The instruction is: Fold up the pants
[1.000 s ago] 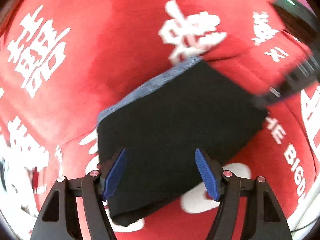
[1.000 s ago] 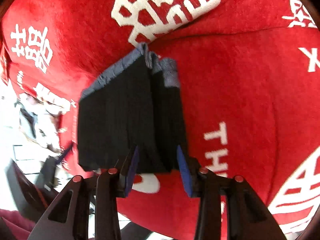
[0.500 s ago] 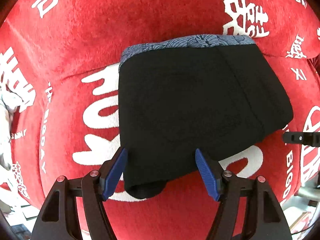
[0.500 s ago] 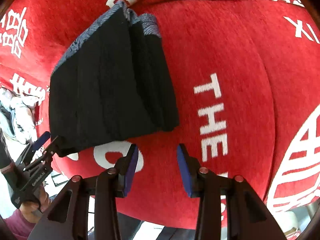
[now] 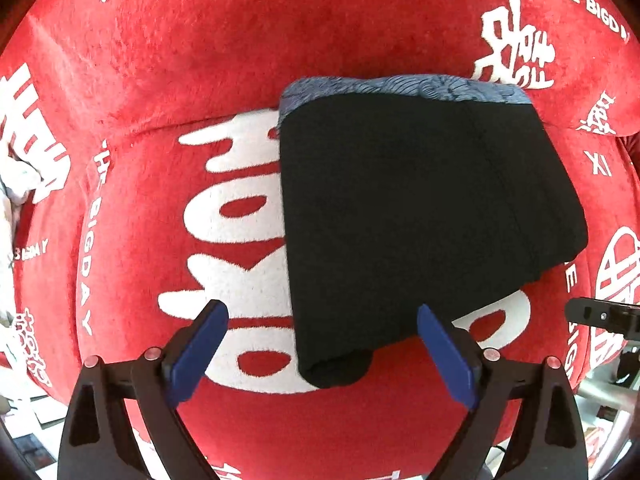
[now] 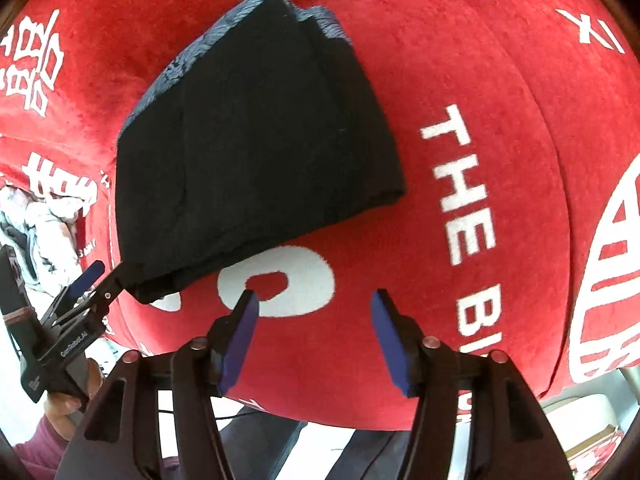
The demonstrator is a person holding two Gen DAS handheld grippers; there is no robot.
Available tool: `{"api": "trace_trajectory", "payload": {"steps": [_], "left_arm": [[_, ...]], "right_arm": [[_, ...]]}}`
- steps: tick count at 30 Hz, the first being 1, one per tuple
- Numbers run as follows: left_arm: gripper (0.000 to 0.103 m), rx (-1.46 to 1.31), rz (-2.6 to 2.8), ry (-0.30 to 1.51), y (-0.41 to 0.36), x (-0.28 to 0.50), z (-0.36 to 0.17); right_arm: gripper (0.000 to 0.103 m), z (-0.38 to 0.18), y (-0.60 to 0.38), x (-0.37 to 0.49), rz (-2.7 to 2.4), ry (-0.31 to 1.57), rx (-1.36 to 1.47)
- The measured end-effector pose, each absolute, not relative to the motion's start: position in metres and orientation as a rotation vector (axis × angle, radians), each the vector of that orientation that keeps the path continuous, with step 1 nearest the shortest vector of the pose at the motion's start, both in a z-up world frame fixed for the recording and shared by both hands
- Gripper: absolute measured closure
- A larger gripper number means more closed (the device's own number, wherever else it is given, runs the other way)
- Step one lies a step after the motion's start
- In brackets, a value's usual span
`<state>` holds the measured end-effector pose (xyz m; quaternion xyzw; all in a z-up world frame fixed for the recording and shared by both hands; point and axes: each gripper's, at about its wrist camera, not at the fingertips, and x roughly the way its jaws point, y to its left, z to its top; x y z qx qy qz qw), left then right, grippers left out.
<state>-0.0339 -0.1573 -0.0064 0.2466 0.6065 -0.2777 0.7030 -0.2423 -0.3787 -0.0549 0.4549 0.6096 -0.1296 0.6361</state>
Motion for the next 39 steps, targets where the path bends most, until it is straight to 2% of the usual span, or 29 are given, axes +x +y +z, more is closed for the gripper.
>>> {"api": "trace_trajectory", "payload": {"steps": [3,12,13,15,26,39], "left_arm": [[0.007,0.566,-0.612,1.362,-0.153,-0.029,-0.009],[0.007,0.579,-0.659,1.368,-0.142,-0.020,-0.006],[0.007,0.576,-0.664,1.371,-0.140,-0.019,-0.005],[0.007,0.573,-0.675,1.376,-0.138,-0.017,-0.004],[0.007,0.605,-0.683,1.414,-0.118,-0.010,-0.004],[0.007,0.710,-0.728,1.431,-0.114,-0.036,0.049]], "right_arm": [[0.028,-0.051,-0.371,-0.236,-0.308,1.382,1.030],[0.014,-0.035,-0.340,-0.208,-0.380,1.348,0.920],[0.005,-0.034,-0.337,-0.207,-0.390,1.350,0.906],[0.000,-0.030,-0.334,-0.206,-0.402,1.348,0.902],[0.000,-0.033,-0.303,-0.204,-0.408,1.369,0.988],[0.000,-0.003,-0.293,-0.238,-0.457,1.271,1.113]]}}
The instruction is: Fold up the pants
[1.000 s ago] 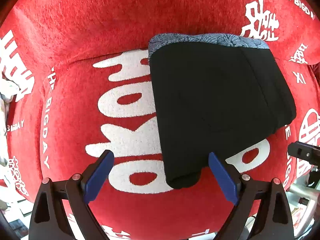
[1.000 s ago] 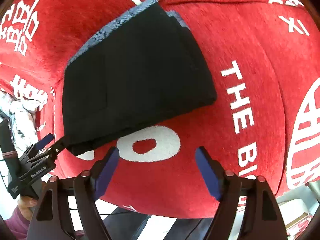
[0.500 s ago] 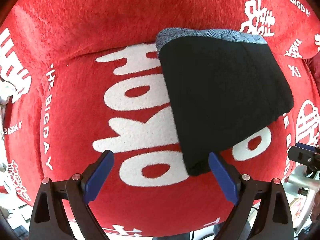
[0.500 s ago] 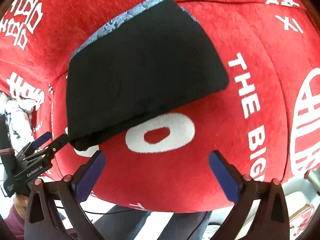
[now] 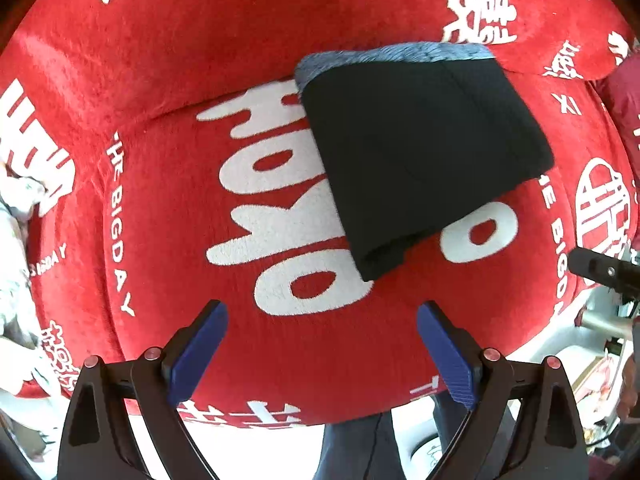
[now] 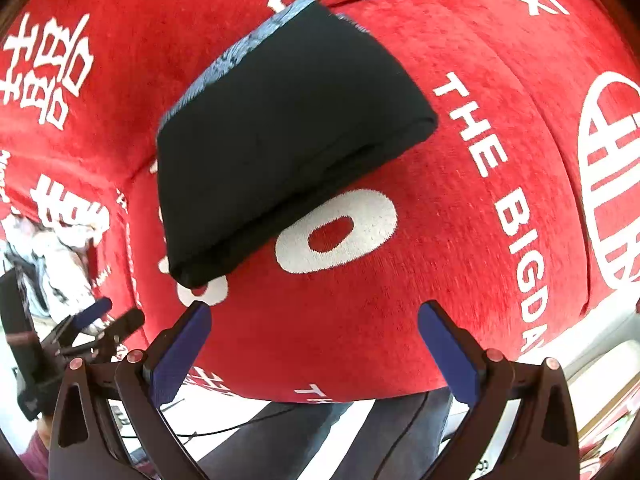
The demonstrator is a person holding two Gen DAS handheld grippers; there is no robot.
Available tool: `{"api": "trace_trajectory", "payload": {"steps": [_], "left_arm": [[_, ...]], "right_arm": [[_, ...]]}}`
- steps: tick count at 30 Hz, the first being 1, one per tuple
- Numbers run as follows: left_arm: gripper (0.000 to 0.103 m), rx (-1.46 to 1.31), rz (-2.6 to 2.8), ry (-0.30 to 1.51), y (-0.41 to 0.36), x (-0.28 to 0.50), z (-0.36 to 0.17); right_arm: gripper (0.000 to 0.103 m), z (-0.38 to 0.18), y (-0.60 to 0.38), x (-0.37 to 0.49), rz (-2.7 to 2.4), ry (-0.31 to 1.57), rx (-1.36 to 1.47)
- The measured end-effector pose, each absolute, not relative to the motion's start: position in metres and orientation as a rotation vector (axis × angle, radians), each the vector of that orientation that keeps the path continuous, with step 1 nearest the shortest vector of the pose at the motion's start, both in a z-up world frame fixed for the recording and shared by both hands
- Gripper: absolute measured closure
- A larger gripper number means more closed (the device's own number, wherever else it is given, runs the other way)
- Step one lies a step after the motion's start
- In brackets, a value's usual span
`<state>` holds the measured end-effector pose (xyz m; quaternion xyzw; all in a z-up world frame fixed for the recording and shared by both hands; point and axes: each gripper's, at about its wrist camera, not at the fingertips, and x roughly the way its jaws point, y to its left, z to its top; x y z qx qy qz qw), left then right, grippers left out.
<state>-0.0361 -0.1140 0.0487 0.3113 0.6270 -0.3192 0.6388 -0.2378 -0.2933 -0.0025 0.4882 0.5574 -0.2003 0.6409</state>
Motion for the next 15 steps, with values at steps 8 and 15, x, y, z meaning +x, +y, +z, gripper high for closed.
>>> {"api": "trace_trajectory", "payload": {"steps": [8,15], "left_arm": [[0.007,0.781,-0.753,1.355,-0.145,-0.054,0.087],[0.007,0.834,-0.758,1.316,-0.162,-0.073,0.111]], "right_arm": [[0.000,0.028,-0.307,-0.245,-0.429,1.231,1.140],[0.000,0.061,-0.344,-0.256,-0.433,1.130,1.115]]}}
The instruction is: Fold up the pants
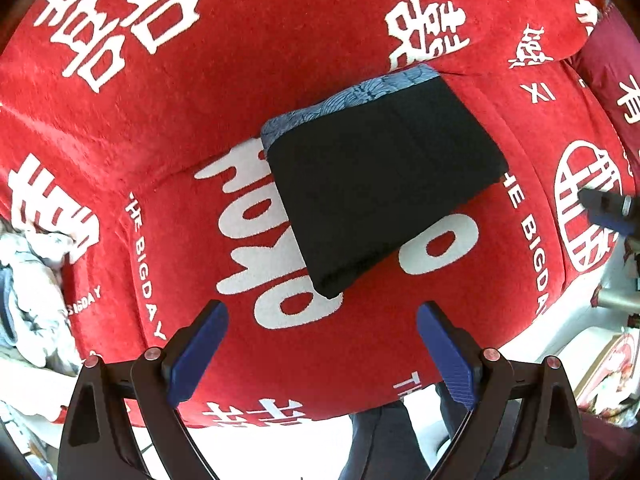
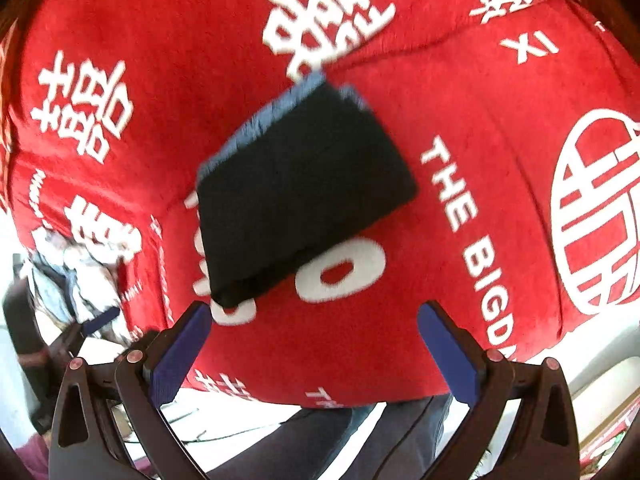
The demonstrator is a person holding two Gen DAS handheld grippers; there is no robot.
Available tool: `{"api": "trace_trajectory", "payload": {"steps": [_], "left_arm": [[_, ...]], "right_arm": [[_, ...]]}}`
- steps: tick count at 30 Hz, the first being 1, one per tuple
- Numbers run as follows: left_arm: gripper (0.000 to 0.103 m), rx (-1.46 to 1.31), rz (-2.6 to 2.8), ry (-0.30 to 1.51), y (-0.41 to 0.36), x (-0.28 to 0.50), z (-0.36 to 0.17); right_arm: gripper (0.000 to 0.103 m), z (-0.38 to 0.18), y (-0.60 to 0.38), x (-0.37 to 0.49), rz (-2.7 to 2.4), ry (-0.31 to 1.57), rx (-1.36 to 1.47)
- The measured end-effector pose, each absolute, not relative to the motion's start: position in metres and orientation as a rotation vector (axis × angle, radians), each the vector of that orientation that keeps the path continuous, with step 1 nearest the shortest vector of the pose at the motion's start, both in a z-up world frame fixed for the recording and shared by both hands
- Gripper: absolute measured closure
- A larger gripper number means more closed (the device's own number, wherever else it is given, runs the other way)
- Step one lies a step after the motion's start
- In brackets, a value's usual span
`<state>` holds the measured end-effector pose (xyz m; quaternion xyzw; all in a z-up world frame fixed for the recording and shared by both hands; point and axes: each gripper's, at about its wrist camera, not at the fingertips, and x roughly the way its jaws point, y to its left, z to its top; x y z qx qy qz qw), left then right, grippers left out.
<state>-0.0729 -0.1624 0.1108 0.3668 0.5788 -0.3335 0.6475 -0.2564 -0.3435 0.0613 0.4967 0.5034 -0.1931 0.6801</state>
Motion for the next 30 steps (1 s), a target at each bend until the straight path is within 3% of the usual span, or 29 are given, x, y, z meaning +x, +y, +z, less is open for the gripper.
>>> {"api": "trace_trajectory", "payload": {"steps": [8,30], "left_arm": [[0.007,0.862,-0.772,1.314,-0.184,-0.087,0.125],[0.007,0.820,-0.743,1.325,-0.213,-0.078,0.121]], "right_arm": [[0.000,0.097,-0.378,-0.272,-0.401,0.925,1.168],[0.000,0.074,-0.403,-0.287,-0.337,0.873,1.269]]}}
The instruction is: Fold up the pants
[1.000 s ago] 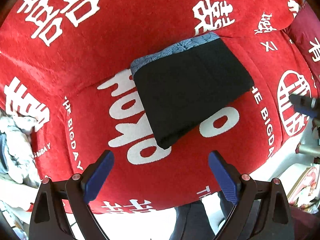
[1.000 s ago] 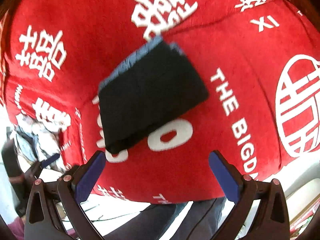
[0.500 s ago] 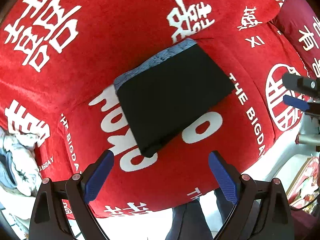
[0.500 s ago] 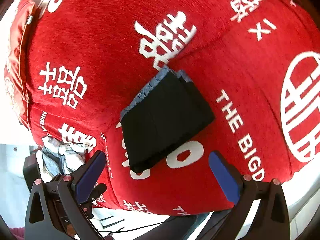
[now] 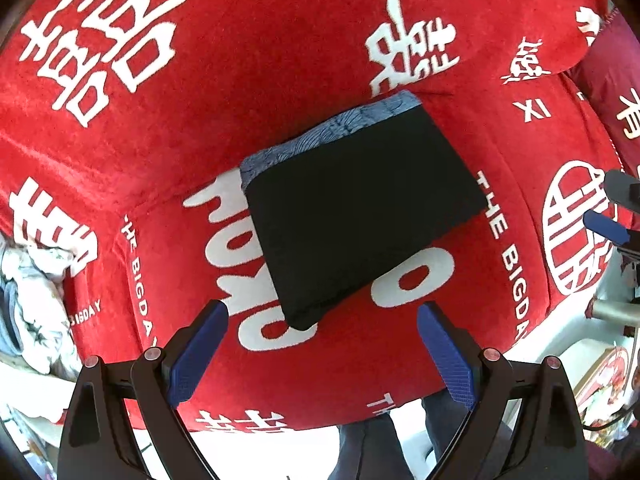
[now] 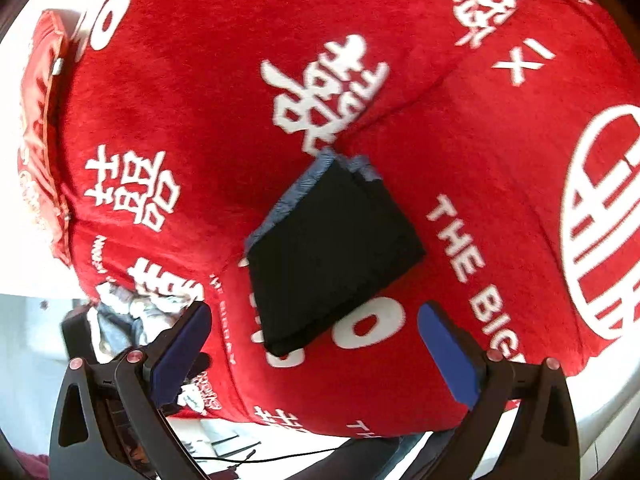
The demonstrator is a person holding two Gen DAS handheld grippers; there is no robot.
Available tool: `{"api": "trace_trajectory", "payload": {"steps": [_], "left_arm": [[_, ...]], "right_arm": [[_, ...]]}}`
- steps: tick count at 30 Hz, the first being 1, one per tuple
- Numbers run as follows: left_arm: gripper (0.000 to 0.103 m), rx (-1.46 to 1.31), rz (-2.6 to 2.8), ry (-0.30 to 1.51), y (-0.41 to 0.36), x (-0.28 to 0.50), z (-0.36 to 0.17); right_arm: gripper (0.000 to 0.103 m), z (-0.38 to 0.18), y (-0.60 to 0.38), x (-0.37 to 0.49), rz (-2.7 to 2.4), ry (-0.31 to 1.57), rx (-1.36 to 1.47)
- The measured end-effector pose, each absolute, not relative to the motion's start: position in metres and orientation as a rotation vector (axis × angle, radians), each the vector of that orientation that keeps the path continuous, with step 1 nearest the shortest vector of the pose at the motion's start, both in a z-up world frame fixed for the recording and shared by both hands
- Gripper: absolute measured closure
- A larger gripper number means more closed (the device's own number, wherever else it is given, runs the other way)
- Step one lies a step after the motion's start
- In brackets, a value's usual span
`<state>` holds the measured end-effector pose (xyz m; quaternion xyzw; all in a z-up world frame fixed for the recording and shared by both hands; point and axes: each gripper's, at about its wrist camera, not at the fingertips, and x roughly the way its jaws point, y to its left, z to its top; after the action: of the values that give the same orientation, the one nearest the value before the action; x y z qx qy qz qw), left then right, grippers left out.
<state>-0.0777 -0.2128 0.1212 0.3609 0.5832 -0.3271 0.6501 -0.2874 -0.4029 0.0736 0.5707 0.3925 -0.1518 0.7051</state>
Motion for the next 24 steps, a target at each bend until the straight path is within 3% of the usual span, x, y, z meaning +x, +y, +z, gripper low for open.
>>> {"api": "trace_trajectory", "payload": {"steps": [7,24], "left_arm": [[0.007,0.827,-0.694,1.375,-0.207,-0.074,0.096],[0.007,0.667,-0.574,1.477,-0.200,-0.027,0.050]], "right_arm": [[0.000,0.056,-0.394,-0.260,-0.271,0.985,1.244],[0.000,0.023,-0.432,-0.290,-0.374,1.133,1.257]]}}
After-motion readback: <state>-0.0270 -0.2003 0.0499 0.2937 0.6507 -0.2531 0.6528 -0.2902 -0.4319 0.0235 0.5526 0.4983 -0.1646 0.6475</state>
